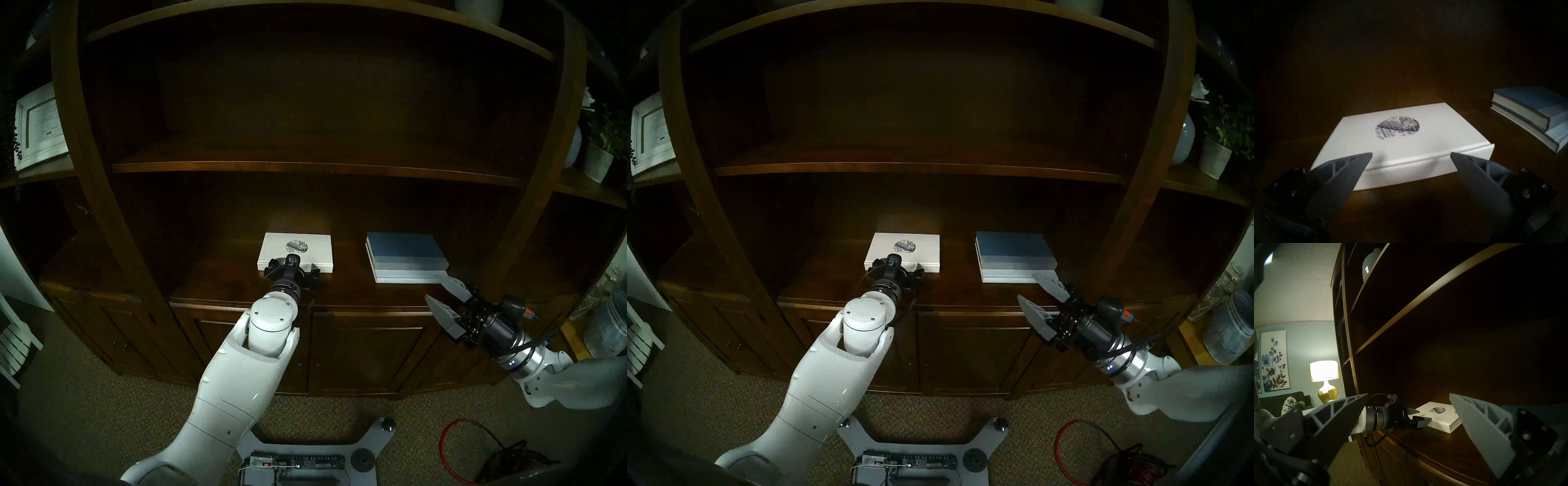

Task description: Close the books and align them horizontally on the shelf

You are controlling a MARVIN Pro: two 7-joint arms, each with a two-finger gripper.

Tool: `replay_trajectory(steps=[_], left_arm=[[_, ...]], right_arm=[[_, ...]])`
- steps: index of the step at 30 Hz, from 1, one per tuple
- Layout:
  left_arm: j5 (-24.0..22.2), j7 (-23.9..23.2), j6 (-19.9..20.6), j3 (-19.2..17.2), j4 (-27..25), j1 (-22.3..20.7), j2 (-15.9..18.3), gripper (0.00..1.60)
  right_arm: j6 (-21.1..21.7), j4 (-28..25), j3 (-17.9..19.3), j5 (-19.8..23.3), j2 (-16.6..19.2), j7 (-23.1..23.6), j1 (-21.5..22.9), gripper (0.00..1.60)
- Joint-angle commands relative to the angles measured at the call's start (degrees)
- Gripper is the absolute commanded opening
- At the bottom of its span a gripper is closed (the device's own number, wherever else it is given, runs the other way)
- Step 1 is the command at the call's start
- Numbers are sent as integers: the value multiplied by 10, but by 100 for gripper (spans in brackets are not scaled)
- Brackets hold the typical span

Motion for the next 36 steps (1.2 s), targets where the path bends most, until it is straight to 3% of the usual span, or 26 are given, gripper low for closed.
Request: replay_trajectory(steps=[1, 6, 8, 18, 36], left_arm=[[4, -9, -32, -36, -74, 4, 48, 160], [4, -18, -40, -73, -91, 21, 82, 160], [2, -26, -41, -90, -120, 40, 99, 160], [-9, -67, -53, -174, -160, 124, 165, 160], [-74, -193, -112, -279, -224, 263, 227, 160]], right_arm=[[-6, -4, 9, -3, 4, 7, 5, 160], [-6, -4, 9, -6, 4, 6, 5, 160], [-6, -4, 9, -7, 4, 6, 6, 160], [-6, -4, 9, -13, 4, 5, 6, 160], [-6, -4, 10, -22, 4, 5, 6, 160]])
